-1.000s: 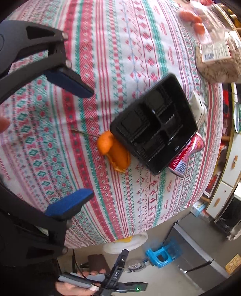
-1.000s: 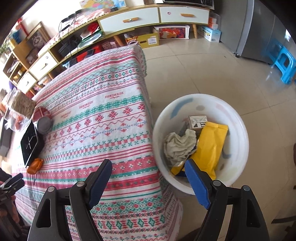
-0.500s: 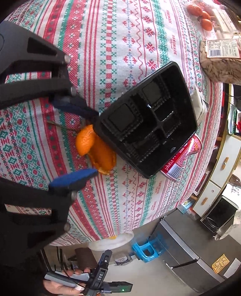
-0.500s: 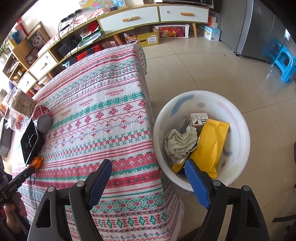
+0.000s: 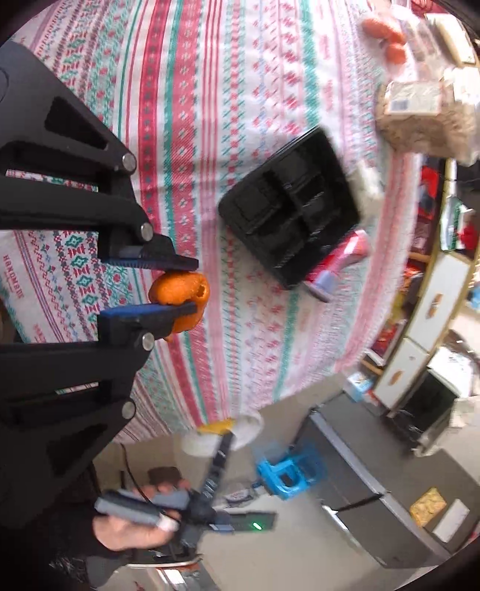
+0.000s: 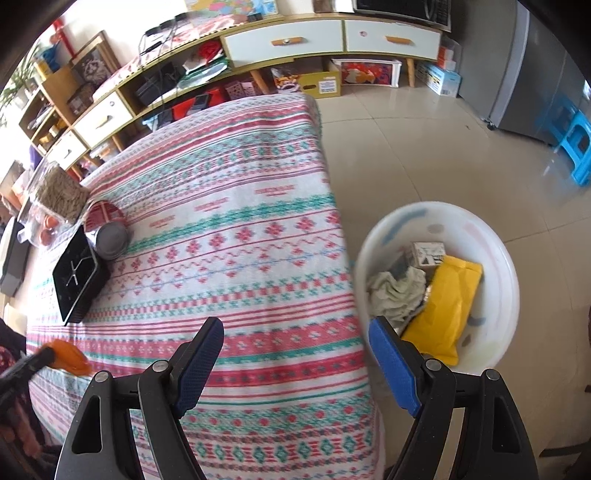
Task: Collect trash
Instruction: 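Grasp the orange peel with the left tool, then grasp the black plastic tray edge with the right tool while the left tool holds the peel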
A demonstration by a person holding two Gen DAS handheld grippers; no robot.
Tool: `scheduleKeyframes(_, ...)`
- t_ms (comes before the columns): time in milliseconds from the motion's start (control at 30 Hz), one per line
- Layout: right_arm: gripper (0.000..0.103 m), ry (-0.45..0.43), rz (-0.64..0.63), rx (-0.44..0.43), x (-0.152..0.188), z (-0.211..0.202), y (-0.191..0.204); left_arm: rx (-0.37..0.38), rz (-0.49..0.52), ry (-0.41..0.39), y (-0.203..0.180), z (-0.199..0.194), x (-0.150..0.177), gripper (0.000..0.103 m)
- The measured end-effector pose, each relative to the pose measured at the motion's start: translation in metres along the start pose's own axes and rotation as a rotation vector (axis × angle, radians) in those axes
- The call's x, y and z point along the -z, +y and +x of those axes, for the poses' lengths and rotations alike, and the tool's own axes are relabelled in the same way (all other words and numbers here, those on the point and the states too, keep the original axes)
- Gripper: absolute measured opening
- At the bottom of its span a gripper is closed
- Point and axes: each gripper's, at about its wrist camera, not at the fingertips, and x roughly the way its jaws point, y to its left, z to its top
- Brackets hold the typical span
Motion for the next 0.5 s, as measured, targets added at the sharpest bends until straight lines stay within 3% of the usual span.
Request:
scheduleKeyframes(133, 0.082, 0.028, -0.051, -0.017, 0.000, 0.005, 0.035, -0.030, -0.034, -0.077, 0.012, -0.027, -0.014, 0.016)
scheduleKeyframes(233, 0.082, 0.029, -0.109, -0.027, -0.001, 0.008, 0.069, -0.092, -0.048, -0.122, 0.024, -0.040, -0.026, 0.016)
scheduleKeyframes(367, 0.082, 0.056, -0.154, -0.109, -0.009, 0.021, 0.124, -0.224, -0.049, -0.149, 0.042, -0.042, -0.040, 0.016)
scheduleKeyframes(500, 0.082, 0.051, -0.194, -0.141, -0.014, 0.033, 0.171, -0.221, -0.105, -0.161, 0.062, -0.052, -0.047, 0.016)
